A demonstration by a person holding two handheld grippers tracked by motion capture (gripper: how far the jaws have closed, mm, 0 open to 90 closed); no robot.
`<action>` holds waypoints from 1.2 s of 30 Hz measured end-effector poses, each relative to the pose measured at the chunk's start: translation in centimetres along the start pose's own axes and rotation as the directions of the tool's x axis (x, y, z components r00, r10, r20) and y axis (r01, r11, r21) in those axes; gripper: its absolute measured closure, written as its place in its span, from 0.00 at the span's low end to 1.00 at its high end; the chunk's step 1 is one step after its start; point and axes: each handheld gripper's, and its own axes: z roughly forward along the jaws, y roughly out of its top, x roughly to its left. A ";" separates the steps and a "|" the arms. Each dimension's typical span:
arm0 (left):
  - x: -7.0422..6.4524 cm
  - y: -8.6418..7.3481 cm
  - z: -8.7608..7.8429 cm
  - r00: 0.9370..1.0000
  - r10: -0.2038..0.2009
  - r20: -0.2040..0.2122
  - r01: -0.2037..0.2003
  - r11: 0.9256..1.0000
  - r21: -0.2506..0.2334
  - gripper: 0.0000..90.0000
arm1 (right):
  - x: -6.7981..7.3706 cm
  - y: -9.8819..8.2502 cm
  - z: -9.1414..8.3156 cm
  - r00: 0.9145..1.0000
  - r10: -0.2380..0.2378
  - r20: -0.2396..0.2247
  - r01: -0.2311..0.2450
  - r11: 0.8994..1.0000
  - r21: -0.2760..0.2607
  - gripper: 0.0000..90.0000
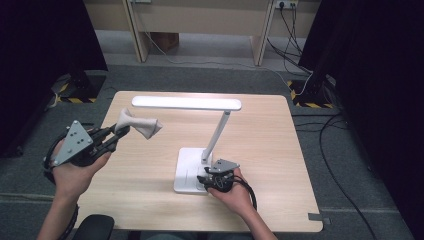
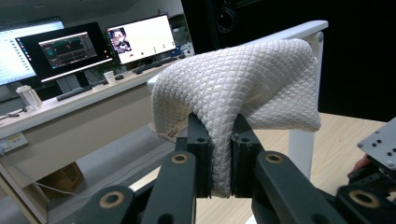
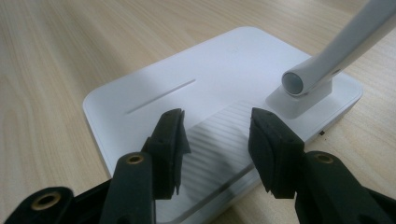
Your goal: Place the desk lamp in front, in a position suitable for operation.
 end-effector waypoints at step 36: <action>3.7 2.8 1.5 0.995 0.092 -0.037 -0.092 0.996 0.020 0.90 | 0.0 0.0 0.0 1.000 0.000 -0.004 0.000 1.000 -0.003 0.62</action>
